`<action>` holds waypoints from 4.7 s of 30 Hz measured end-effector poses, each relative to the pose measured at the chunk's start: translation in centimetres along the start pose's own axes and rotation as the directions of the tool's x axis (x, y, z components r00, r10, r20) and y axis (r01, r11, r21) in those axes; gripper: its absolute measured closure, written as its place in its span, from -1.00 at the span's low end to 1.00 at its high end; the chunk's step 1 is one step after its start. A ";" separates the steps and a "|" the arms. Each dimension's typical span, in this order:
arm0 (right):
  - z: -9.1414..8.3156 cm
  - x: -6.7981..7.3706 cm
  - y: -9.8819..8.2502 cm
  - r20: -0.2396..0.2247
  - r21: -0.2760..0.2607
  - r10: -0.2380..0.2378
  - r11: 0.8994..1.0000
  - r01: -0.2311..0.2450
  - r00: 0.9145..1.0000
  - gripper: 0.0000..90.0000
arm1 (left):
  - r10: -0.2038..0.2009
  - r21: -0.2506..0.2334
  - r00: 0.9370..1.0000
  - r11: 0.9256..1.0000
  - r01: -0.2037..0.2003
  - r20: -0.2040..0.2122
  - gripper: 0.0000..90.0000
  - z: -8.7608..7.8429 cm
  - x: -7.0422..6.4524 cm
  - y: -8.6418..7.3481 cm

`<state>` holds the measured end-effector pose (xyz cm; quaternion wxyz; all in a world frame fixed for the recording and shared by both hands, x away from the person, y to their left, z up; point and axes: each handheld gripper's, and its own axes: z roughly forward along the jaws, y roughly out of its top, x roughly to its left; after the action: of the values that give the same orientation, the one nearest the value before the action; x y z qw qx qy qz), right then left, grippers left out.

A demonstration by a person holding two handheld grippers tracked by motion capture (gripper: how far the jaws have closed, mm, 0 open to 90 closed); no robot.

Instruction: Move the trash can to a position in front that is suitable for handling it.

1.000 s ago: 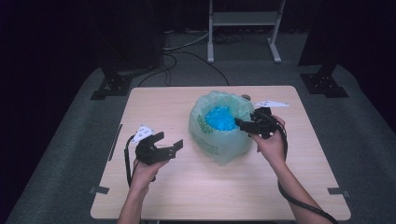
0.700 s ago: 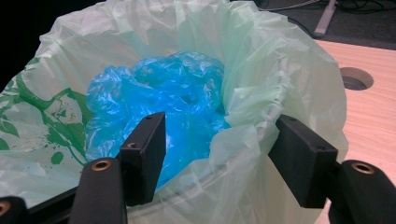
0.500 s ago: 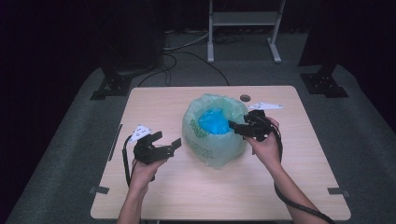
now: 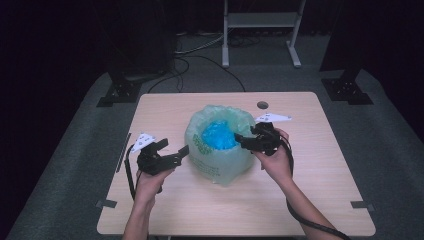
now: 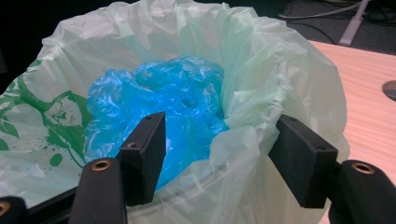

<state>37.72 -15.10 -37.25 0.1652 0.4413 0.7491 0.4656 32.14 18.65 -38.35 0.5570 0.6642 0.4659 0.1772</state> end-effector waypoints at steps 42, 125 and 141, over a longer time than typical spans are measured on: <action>0.7 5.9 -0.7 -0.135 0.009 -0.099 0.995 0.101 0.986 -0.18 | 0.007 -0.007 0.998 1.000 -0.008 -0.061 -0.29 -1.0 0.2 0.4; 0.9 5.2 1.2 -0.052 -0.003 -0.039 0.999 0.039 0.998 0.67 | 0.055 -0.174 0.994 0.984 -0.038 0.096 1.00 -2.8 -1.1 1.4; -0.2 5.5 2.3 -0.034 -0.059 -0.065 0.996 0.063 0.997 0.93 | 0.059 -0.181 0.991 0.983 -0.036 0.123 1.00 -2.3 -1.9 1.5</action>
<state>35.66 -10.36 -34.32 0.1795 0.4036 0.7519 0.4893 30.03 18.51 -35.72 0.6385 0.6327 0.3956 0.1886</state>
